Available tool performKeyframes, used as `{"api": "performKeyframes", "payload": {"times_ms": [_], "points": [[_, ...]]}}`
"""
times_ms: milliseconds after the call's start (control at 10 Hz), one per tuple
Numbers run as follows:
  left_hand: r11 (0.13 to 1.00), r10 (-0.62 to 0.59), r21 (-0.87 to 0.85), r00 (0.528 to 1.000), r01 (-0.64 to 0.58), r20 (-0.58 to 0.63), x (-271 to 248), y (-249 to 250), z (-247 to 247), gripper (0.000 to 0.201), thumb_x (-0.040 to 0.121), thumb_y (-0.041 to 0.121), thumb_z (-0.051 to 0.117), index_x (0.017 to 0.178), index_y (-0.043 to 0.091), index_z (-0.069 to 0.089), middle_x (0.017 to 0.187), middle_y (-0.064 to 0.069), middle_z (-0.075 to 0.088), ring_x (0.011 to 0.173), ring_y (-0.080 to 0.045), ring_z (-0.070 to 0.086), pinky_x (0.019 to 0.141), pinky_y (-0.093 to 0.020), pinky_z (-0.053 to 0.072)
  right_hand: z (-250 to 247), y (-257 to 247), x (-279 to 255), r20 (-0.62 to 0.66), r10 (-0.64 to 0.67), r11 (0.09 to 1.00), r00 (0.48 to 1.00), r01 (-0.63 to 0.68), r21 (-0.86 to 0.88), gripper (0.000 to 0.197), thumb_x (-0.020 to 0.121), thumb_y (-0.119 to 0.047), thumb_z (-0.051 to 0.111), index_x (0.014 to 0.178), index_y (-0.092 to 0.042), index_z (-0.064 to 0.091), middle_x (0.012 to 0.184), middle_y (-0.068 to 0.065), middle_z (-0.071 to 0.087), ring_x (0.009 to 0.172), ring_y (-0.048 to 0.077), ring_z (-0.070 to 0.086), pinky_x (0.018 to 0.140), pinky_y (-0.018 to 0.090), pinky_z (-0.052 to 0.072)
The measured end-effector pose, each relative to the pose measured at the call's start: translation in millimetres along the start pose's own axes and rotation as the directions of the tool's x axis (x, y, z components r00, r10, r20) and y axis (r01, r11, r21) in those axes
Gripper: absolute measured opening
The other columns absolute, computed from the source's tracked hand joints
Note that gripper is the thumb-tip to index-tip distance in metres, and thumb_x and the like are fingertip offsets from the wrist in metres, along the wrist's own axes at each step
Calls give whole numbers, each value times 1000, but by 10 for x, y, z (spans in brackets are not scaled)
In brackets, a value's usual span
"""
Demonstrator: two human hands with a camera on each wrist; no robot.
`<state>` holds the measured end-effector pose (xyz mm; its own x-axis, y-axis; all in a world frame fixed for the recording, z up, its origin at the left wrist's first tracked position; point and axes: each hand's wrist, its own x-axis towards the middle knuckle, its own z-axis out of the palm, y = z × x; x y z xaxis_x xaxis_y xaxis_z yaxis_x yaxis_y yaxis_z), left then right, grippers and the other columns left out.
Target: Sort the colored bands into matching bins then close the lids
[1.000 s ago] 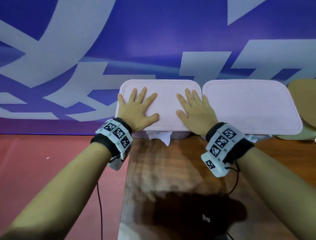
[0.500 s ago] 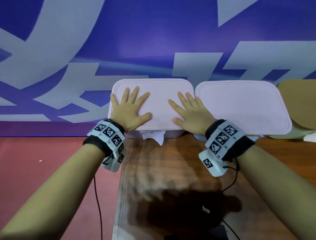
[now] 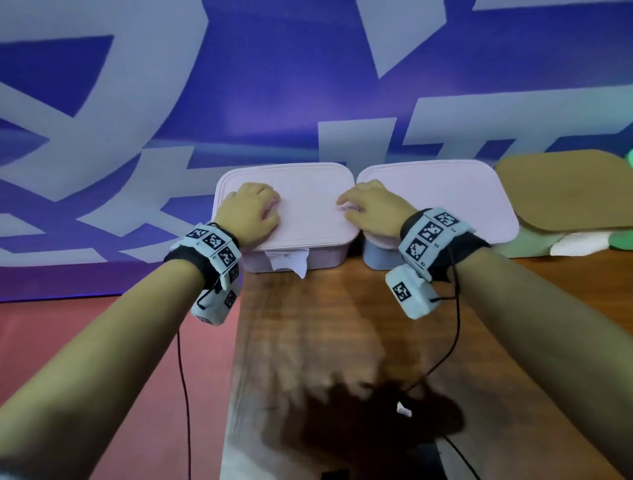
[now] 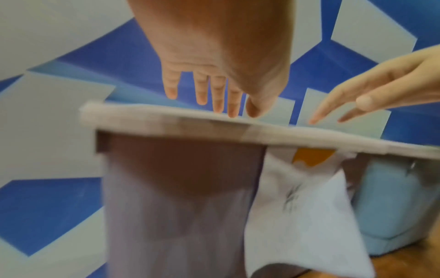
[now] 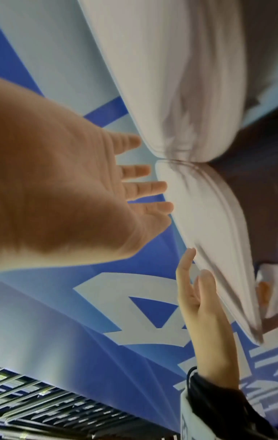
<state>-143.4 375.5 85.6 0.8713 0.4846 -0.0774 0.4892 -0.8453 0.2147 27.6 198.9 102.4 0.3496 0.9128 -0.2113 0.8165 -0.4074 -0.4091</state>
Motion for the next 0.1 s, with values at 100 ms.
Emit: {"api": "performKeyframes", "payload": {"times_ms": [100], "points": [[1000,12,-11,1000,-12,-25,43,207,-255,33,92,20,47,123,13,56,132,-5,53,126,-25,41,100,-37,35,-258,81,-180,-62,45,999,997,-44,16,31,94,-18,43,120,-19,60,126,2,58,116,21,49,96,30,37]]}}
